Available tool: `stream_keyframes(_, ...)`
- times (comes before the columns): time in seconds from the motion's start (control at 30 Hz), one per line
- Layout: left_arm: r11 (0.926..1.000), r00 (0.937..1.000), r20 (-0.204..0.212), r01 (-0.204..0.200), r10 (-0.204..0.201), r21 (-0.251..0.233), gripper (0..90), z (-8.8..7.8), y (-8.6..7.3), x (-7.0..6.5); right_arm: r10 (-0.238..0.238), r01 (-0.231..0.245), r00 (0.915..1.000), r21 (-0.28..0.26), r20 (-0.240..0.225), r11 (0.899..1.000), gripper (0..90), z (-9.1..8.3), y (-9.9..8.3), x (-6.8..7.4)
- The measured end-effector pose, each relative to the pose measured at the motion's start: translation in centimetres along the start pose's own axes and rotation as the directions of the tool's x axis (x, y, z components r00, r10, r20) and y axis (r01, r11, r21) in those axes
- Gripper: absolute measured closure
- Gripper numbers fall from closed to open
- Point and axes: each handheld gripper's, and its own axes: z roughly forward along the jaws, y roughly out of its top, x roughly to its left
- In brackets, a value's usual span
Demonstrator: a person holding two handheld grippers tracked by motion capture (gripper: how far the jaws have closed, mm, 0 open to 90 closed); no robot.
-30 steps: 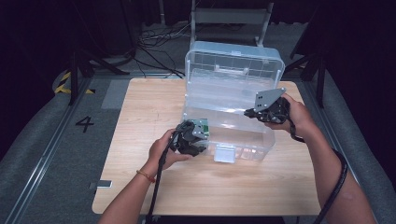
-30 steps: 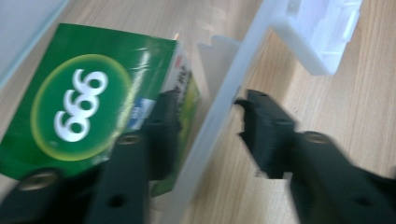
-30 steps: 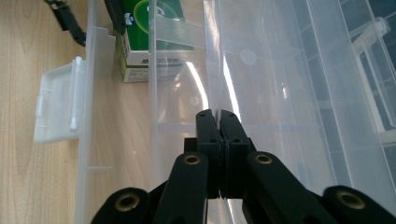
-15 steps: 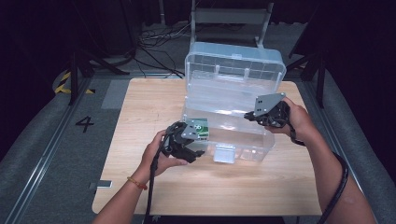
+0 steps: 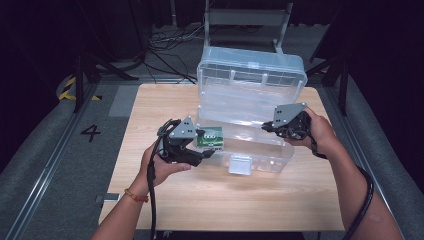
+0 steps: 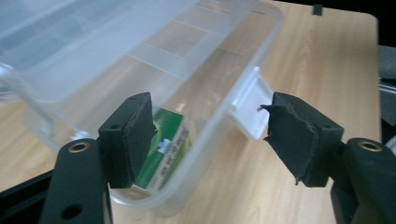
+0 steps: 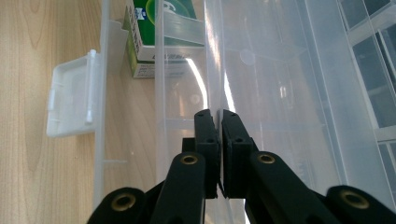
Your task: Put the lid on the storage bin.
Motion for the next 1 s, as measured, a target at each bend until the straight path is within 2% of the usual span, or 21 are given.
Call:
stream_keyframes(0.1, 0.9989, 0.9991, 0.019, 0.038, -0.037, -0.029, 36.2, 0.1, 0.2, 1.0, 0.001, -0.001, 1.0, -0.005, 0.001, 1.0, 87.7, 0.1, 0.0, 0.2)
stream_keyframes(0.13, 0.9984, 0.9986, 0.022, 0.048, -0.047, -0.031, 34.8, 0.1, 0.4, 1.4, -0.002, 0.002, 1.0, 0.002, 0.007, 1.0, 87.4, 0.0, 0.0, 0.4)
stream_keyframes(0.23, 0.9973, 0.9978, 0.012, 0.065, -0.065, -0.034, 30.3, 0.2, 0.6, 1.8, 0.0, 0.0, 0.9999, 0.006, 0.012, 1.0, 87.1, 0.0, 0.0, 0.6)
stream_keyframes(0.27, 0.9956, 0.9963, -0.014, 0.084, -0.085, -0.043, 26.6, 0.3, 0.7, 2.1, 0.002, -0.002, 0.9999, 0.004, 0.013, 1.0, 87.0, 0.0, -0.1, 0.7)
stream_keyframes(0.3, 0.9946, 0.9952, -0.027, 0.092, -0.094, -0.047, 26.6, 0.3, 0.8, 2.3, 0.002, -0.002, 0.9999, 0.004, 0.013, 1.0, 87.0, 0.0, -0.1, 0.7)
stream_keyframes(0.4, 0.9928, 0.9932, -0.03, 0.111, -0.113, -0.044, 26.4, 0.4, 0.9, 3.3, 0.002, -0.002, 0.9999, 0.003, 0.012, 1.0, 86.7, 0.0, -0.2, 0.9)
stream_keyframes(0.53, 0.9914, 0.9914, -0.037, 0.124, -0.125, -0.043, 23.8, 0.6, 0.9, 3.8, 0.006, -0.006, 1.0, 0.003, 0.007, 1.0, 86.6, 0.1, -0.2, 1.2)
stream_keyframes(0.73, 0.9892, 0.99, -0.025, 0.137, -0.139, -0.051, 22.3, 0.8, 1.2, 4.7, 0.0, 0.0, 1.0, 0.004, -0.004, 1.0, 86.6, 0.2, -0.3, 1.7)
stream_keyframes(0.77, 0.9889, 0.9892, -0.035, 0.141, -0.142, -0.048, 22.9, 0.8, 1.3, 4.7, 0.002, -0.002, 1.0, 0.003, -0.009, 1.0, 86.6, 0.3, -0.3, 1.8)
stream_keyframes(0.83, 0.989, 0.9887, -0.057, 0.136, -0.139, -0.059, 29.5, 0.7, 1.6, 4.9, 0.0, 0.0, 1.0, 0.006, -0.007, 1.0, 86.4, 0.3, -0.4, 2.0)
stream_keyframes(0.9, 0.988, 0.9883, -0.056, 0.138, -0.142, -0.07, 29.9, 0.6, 1.9, 5.0, -0.004, 0.004, 1.0, 0.012, -0.005, 1.0, 86.2, 0.3, -0.4, 2.2)
stream_keyframes(0.93, 0.9873, 0.9872, -0.069, 0.138, -0.144, -0.078, 30.4, 0.5, 2.1, 5.0, -0.007, 0.007, 1.0, 0.011, -0.006, 1.0, 86.2, 0.3, -0.5, 2.3)
stream_keyframes(0.97, 0.9868, 0.9868, -0.073, 0.138, -0.144, -0.084, 31.4, 0.4, 2.2, 5.0, 0.002, -0.002, 1.0, 0.011, -0.008, 1.0, 86.2, 0.4, -0.5, 2.5)
stream_keyframes(1.0, 0.9869, 0.988, -0.068, 0.132, -0.138, -0.093, 34.2, 0.3, 2.3, 5.1, -0.008, 0.008, 0.9999, 0.01, -0.006, 1.0, 86.0, 0.4, -0.5, 2.5)
